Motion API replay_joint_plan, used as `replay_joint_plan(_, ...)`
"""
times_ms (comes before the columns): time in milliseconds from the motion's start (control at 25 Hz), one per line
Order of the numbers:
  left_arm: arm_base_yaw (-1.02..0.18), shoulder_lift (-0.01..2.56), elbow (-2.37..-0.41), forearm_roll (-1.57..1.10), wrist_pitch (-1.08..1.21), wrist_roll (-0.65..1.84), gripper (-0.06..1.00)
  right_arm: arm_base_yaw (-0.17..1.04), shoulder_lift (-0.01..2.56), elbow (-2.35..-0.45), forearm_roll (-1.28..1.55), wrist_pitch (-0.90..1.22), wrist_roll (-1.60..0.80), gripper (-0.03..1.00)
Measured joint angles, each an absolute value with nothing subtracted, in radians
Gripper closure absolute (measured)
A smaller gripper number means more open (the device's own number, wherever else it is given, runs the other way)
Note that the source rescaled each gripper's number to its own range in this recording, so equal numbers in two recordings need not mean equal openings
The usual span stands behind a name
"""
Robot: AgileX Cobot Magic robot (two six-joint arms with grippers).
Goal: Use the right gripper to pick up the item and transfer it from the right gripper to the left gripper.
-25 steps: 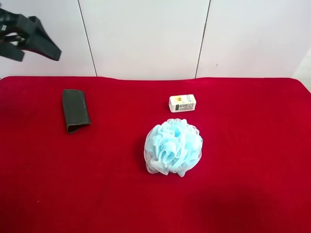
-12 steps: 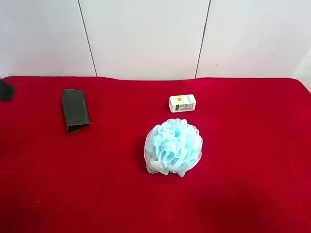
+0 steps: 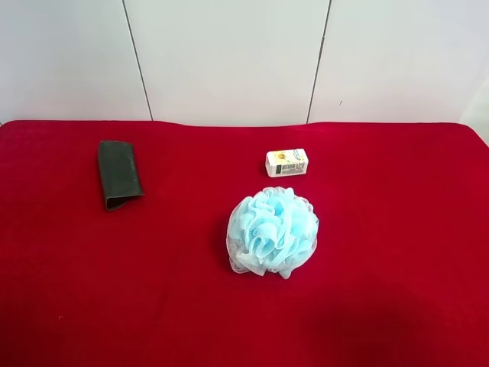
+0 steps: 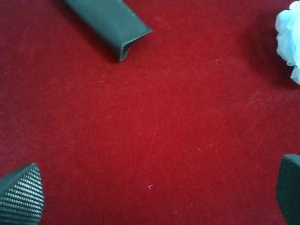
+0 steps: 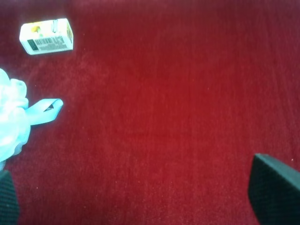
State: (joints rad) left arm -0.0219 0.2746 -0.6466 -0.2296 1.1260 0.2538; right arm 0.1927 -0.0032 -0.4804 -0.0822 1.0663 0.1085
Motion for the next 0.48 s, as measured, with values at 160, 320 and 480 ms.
replay_joint_plan(160,-0.022,0.155,-0.571,-0.224,1.129,0.252,-0.05,0.193,-0.003,-0.48,-0.082,1.066,0.109,0.04)
replay_joint_plan(320,-0.022,0.105,-0.522,-0.215,1.097,0.252,-0.05,0.193,-0.003,-0.48,-0.082,1.066,0.109,0.04)
replay_joint_plan(480,-0.022,0.099,-0.519,-0.21,1.079,0.251,-0.05,0.193,-0.003,-0.48,-0.082,1.066,0.109,0.04)
